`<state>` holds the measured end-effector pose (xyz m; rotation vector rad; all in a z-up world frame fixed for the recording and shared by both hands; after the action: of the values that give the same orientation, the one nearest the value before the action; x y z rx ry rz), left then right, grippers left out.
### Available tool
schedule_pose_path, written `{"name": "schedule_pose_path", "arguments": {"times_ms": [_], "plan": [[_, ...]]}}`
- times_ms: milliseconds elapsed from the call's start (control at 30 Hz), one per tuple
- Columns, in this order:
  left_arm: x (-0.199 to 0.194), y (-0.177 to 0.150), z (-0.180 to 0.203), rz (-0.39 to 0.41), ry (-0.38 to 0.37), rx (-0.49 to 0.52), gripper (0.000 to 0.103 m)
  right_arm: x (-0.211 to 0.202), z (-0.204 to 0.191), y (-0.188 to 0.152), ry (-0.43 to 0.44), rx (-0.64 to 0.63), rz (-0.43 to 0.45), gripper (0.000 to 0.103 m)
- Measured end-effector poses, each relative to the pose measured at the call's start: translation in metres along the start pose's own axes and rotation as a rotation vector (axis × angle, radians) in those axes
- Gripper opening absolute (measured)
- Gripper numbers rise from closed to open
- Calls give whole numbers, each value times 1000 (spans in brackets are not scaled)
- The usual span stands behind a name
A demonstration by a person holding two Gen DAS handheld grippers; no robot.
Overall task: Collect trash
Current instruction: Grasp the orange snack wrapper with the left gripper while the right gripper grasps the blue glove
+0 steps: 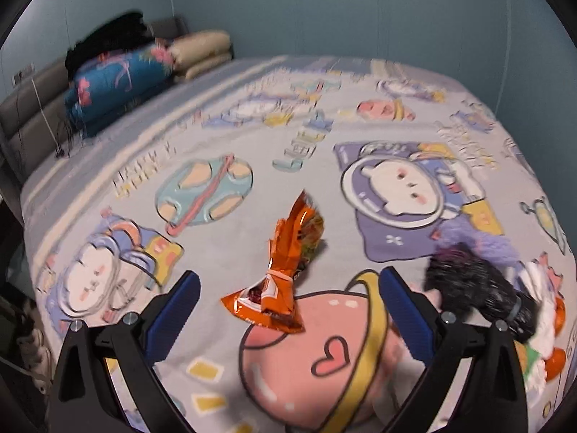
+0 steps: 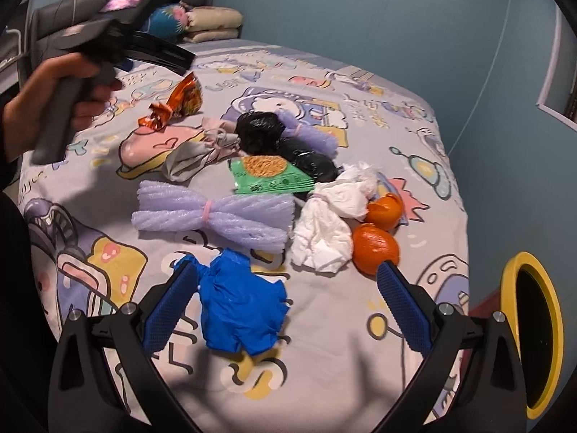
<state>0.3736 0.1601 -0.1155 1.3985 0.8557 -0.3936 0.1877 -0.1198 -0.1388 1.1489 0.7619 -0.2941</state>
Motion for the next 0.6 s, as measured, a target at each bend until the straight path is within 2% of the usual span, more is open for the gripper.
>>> {"name": "schedule_pose_path", "arguments": {"times_ms": [133, 267, 467, 600], "plan": [[41, 5, -5, -50, -3, -21, 96, 12, -1, -3, 59, 12, -20, 95], [61, 5, -8, -64, -5, -23, 96, 20, 0, -6, 117, 46, -47, 95], [86, -2, -8, -96, -3, 0, 95, 29, -6, -14, 97, 9, -68, 95], [100, -6, -6, -128, -16, 12, 89, 37, -19, -16, 112, -27, -84, 95]]}}
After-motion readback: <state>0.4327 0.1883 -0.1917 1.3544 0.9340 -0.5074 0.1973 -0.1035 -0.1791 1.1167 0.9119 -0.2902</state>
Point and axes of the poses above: each gripper's, at about its wrist camera, not at the fingertips, and x roughly the way its jaws point, z to its right, y to its top, the point moved 4 cm from there along x, roughly the way its jaws point, and after that the axes turned 1 degree about z, right-handed, at the moved point
